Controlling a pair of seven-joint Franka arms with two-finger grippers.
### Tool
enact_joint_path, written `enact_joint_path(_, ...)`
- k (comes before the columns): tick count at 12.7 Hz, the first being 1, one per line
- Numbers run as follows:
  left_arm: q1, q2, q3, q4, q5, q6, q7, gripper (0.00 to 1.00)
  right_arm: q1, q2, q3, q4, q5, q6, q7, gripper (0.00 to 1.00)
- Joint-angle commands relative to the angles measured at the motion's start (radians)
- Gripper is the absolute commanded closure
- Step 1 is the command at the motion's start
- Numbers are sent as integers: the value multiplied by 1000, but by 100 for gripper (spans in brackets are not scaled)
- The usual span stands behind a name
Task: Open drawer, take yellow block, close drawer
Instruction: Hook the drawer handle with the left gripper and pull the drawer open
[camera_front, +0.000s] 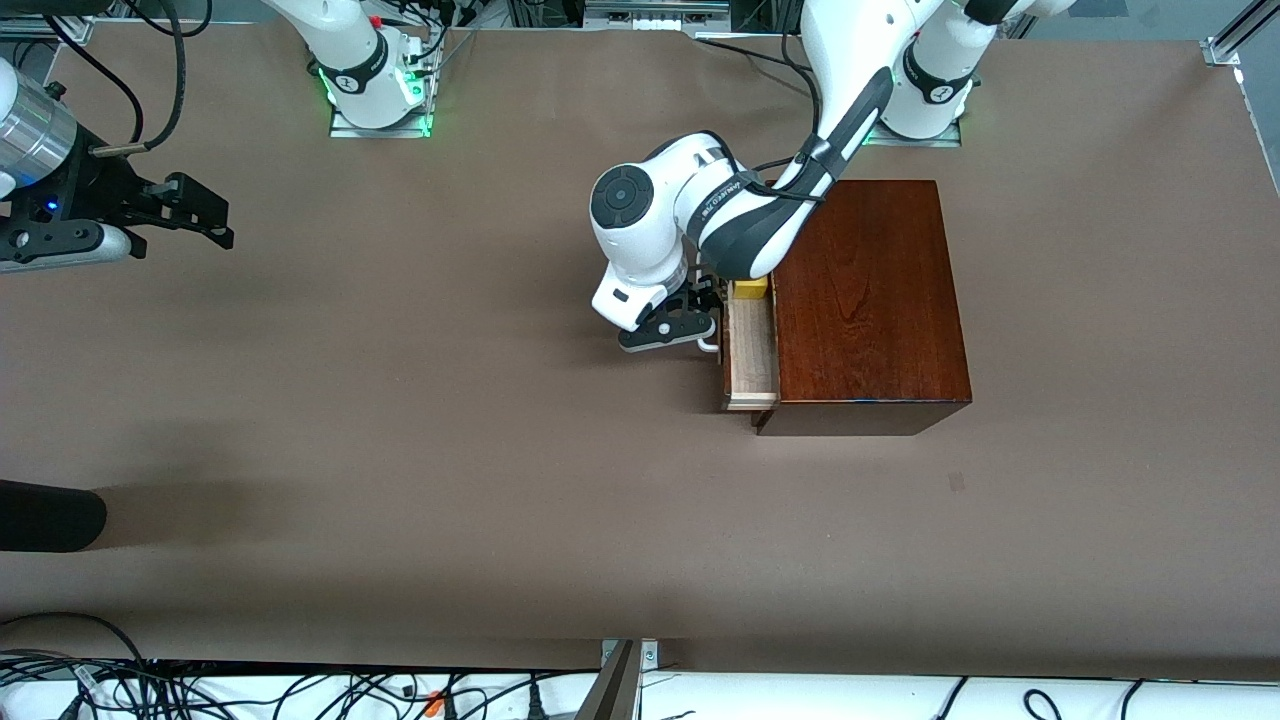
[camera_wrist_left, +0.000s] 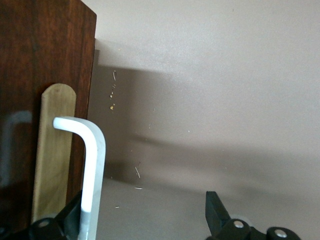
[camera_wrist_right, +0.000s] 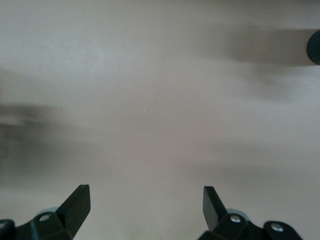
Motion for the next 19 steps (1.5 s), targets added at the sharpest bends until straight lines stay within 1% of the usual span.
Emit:
enact_joint_path(1, -27, 79, -39, 35, -128, 145, -140, 0, -8, -4, 7, 7, -8, -13, 15, 0)
enact_joint_path(5, -38, 90, -36, 34, -117, 145, -133, 0, -8, -4, 7, 7, -6, -13, 15, 0)
enact_joint_path(9, -29, 53, -31, 37, -111, 118, -107, 0, -8, -4, 7, 7, -8, -13, 15, 0)
enact_joint_path(11, -30, 47, -32, 40, -114, 32, -60, 0, -8, -4, 7, 7, -6, -13, 15, 0)
enact_joint_path(15, -33, 44, -33, 40, -115, -40, -43, 0, -8, -4, 7, 7, -6, -13, 15, 0)
enact_joint_path(16, -33, 44, -33, 51, -115, -61, -31, 0, -8, -4, 7, 7, -8, -14, 15, 0)
enact_joint_path(18, -35, 50, -29, 130, -115, -156, 41, 0, -8, -4, 7, 7, -6, -13, 15, 0)
enact_joint_path(19, -32, 49, -28, 140, -115, -177, 67, 0, -8, -4, 7, 7, -6, -14, 15, 0)
